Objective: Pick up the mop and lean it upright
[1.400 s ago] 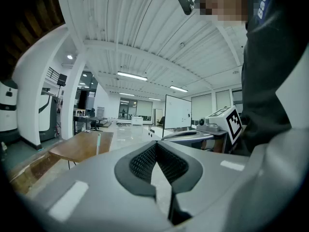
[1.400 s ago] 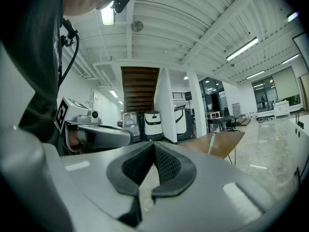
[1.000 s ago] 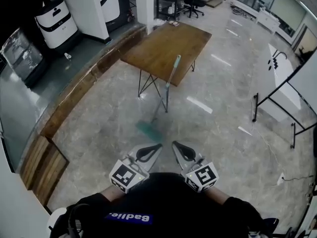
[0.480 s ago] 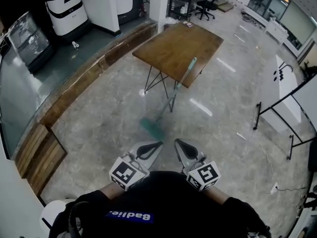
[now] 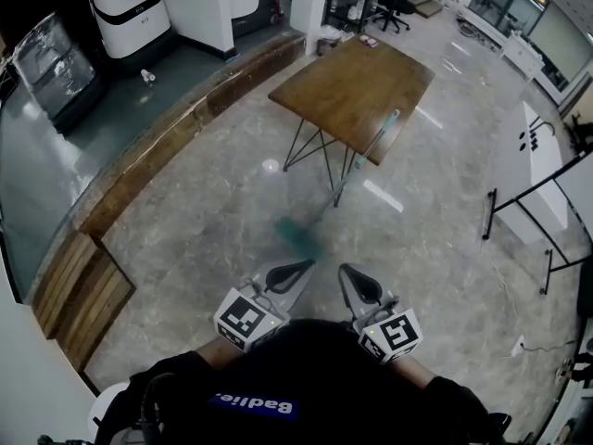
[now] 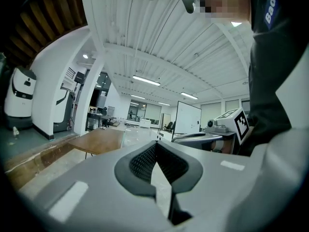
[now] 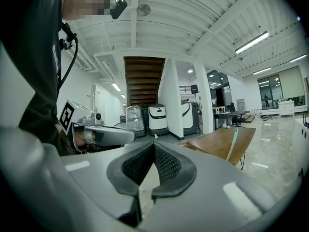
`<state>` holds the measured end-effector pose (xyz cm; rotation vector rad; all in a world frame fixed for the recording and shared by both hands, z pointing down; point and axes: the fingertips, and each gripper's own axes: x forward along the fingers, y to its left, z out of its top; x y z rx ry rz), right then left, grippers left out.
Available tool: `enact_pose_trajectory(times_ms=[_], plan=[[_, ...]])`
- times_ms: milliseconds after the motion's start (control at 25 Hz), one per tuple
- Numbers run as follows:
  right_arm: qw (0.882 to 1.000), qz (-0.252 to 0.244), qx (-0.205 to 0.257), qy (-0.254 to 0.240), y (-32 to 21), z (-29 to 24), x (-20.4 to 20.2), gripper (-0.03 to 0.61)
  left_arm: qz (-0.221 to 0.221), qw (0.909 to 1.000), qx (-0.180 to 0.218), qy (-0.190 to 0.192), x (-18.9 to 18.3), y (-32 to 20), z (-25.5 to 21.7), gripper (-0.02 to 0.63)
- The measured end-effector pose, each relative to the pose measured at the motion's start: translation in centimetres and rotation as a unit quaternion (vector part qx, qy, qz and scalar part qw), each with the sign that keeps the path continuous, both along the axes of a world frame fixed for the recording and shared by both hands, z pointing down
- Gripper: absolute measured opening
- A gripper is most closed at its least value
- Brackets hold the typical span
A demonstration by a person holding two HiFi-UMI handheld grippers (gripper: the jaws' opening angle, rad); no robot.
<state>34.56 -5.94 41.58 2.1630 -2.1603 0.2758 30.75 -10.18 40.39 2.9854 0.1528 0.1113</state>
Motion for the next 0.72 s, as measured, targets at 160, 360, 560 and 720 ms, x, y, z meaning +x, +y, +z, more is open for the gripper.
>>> enact_pose_trajectory(times_ms=[160,360,560,720], plan=[[1.000,0.015,-0.008,-0.004,-0.7,0.2,0.8,0.005,0.009,0.9999,-0.010,0.001,0.7,-1.0,0.5,0.020],[1.000,0.011,-0.008,-0.010,-2.5,0.8,2.6,0.005,0.011,0.9998,-0.011,-0.009,2.5,-2.5,1.0,0.020],[0.999,-0.010,0.008,-0.033,-6.1,0.8,6.2,0.005,-0.021,0.9994,0.009,-0.026,5.4,-5.5,0.9,0.020],[0.998,-0.054,0.024,-0.027,-8.9,0.1,9.4,0.005,-0.048,0.9979,0.025,-0.036,8.9,-7.6,0.3,0.020]])
